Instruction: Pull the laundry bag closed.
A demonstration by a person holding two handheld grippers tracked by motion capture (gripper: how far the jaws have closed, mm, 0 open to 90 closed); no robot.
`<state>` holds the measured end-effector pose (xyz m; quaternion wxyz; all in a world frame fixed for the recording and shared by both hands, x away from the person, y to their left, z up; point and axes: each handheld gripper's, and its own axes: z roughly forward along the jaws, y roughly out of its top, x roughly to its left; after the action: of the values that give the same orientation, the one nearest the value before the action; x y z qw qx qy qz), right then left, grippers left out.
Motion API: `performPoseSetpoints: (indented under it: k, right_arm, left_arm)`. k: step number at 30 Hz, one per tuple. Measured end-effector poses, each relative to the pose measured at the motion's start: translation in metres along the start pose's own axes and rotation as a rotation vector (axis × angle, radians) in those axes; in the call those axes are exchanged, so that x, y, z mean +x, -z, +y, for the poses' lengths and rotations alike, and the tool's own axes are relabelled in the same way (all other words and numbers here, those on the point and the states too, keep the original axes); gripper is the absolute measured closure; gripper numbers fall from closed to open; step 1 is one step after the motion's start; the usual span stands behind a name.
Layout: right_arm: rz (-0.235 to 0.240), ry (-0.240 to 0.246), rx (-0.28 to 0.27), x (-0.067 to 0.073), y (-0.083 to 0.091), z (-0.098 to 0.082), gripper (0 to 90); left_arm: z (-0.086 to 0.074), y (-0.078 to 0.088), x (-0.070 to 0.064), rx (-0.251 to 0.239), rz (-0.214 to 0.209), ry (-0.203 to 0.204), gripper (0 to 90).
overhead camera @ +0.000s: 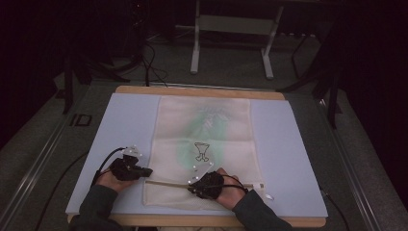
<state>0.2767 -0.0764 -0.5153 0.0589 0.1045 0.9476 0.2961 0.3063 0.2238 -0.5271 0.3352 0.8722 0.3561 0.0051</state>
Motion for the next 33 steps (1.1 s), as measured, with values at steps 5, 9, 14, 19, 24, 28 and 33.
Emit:
performPoseSetpoints:
  k: [5,9,14,19,24,28,33]
  right_arm:
    - [-0.002,-0.007,0.002,-0.001,0.003,-0.003,82.3]
    - [-0.006,-0.012,0.002,-0.002,0.006,-0.007,82.4]
    - [-0.010,-0.015,0.005,-0.003,0.007,-0.009,82.4]
    - [-0.012,-0.015,0.006,-0.004,0.009,-0.011,82.4]
    - [-0.015,-0.022,0.007,-0.005,0.013,-0.014,82.4]
    - [-0.018,-0.016,0.006,-0.006,0.015,-0.016,82.4]
    - [-0.019,-0.017,0.008,-0.007,0.017,-0.019,82.4]
  left_arm:
    - [0.000,0.000,0.000,0.000,0.001,0.000,90.0]
    - [0.000,0.000,0.000,-0.002,0.000,0.002,90.0]
    - [0.000,0.000,0.000,-0.002,0.000,0.003,90.0]
    - [0.000,0.000,0.000,0.000,-0.001,0.001,90.0]
    - [0.000,0.000,0.000,0.000,0.000,0.001,90.0]
    - [0.000,0.000,0.000,0.000,0.000,0.001,90.0]
    - [0.000,0.000,0.000,-0.001,0.000,0.001,90.0]
